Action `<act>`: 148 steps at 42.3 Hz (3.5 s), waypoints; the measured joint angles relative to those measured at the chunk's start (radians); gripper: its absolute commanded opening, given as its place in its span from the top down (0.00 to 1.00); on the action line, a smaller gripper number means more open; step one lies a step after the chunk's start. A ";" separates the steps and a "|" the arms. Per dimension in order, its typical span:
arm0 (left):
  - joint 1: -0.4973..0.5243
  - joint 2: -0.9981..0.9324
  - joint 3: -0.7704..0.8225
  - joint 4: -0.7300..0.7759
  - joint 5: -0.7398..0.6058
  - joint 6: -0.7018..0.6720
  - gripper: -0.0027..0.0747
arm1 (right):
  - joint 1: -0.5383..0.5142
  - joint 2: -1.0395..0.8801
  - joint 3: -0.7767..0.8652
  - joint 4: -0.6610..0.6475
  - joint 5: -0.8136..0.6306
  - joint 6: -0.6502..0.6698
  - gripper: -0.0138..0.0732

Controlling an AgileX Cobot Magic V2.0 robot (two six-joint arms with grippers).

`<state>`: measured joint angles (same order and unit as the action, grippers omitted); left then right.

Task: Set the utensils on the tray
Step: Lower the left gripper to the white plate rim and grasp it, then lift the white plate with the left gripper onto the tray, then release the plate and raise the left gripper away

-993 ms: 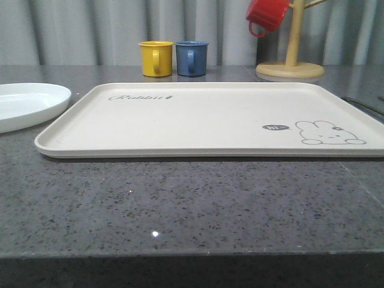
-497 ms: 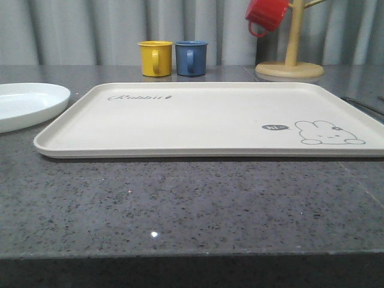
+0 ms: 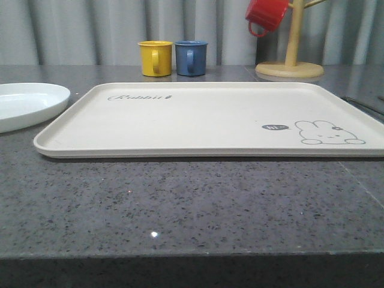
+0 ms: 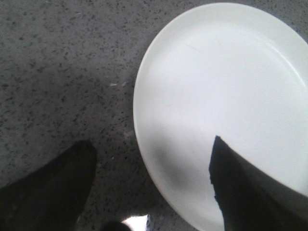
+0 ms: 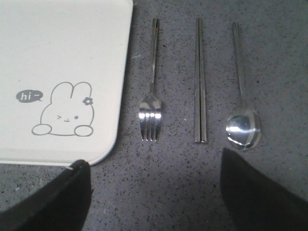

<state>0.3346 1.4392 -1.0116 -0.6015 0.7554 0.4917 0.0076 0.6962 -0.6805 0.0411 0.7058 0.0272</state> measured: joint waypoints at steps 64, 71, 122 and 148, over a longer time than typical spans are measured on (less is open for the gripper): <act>-0.205 0.087 -0.194 -0.195 0.133 0.059 0.99 | 0.000 0.000 0.000 0.000 0.000 0.000 0.17; -0.356 0.120 -0.196 -0.202 0.057 0.060 0.99 | 0.000 0.000 0.000 0.000 0.000 0.000 0.17; -0.679 0.024 -0.312 0.116 0.105 0.004 0.41 | 0.000 0.000 0.000 0.000 0.000 0.000 0.17; -1.178 -0.553 0.013 0.711 0.080 -0.537 0.41 | 0.000 0.000 0.000 0.000 0.000 0.000 0.17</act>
<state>-0.8433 0.8865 -0.9982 0.1093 0.8357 -0.0449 0.0076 0.6962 -0.6805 0.0411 0.7058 0.0272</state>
